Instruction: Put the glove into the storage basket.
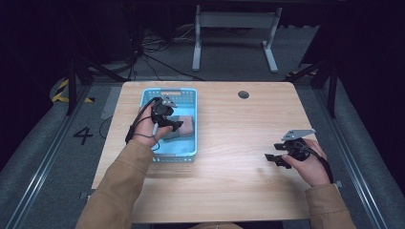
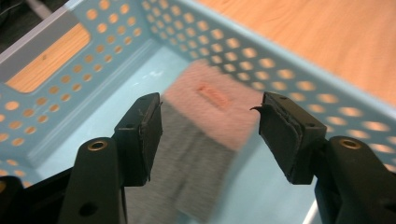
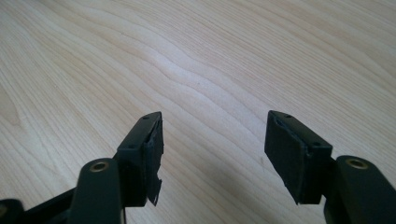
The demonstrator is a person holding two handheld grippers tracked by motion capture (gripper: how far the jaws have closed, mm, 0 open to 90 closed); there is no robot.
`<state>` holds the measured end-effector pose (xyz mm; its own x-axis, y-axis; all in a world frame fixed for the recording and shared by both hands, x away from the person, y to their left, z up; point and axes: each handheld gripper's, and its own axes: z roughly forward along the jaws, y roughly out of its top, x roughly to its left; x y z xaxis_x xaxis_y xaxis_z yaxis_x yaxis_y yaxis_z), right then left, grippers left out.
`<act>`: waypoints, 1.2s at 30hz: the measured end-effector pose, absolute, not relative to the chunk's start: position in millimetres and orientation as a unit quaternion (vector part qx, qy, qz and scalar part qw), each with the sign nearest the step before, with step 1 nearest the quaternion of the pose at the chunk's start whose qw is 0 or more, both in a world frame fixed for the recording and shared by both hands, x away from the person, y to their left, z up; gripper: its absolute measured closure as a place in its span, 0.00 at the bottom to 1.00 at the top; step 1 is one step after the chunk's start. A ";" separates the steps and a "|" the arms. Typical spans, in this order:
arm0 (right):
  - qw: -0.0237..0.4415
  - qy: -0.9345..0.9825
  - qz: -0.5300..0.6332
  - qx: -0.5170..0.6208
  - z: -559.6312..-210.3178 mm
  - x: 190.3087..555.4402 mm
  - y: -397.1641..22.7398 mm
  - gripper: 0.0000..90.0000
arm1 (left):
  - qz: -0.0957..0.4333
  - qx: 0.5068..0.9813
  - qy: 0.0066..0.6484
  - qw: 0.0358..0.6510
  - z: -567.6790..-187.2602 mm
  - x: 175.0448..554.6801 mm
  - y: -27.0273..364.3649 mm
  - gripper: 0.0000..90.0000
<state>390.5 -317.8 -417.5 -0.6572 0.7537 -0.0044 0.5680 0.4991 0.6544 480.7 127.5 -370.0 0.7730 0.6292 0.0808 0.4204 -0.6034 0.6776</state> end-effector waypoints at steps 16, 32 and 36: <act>0.134 0.862 0.310 0.377 -420.6 401.2 -303.8 0.41 | 0.070 0.884 0.229 0.400 -351.0 395.5 124.4 0.43; 0.124 0.862 0.308 0.384 -425.5 400.6 -306.5 0.40 | 0.046 0.887 0.231 0.397 -381.2 353.0 132.6 0.41; 0.124 0.862 0.308 0.383 -426.6 400.6 -307.2 0.39 | 0.032 0.887 0.239 0.394 -394.4 347.7 130.7 0.40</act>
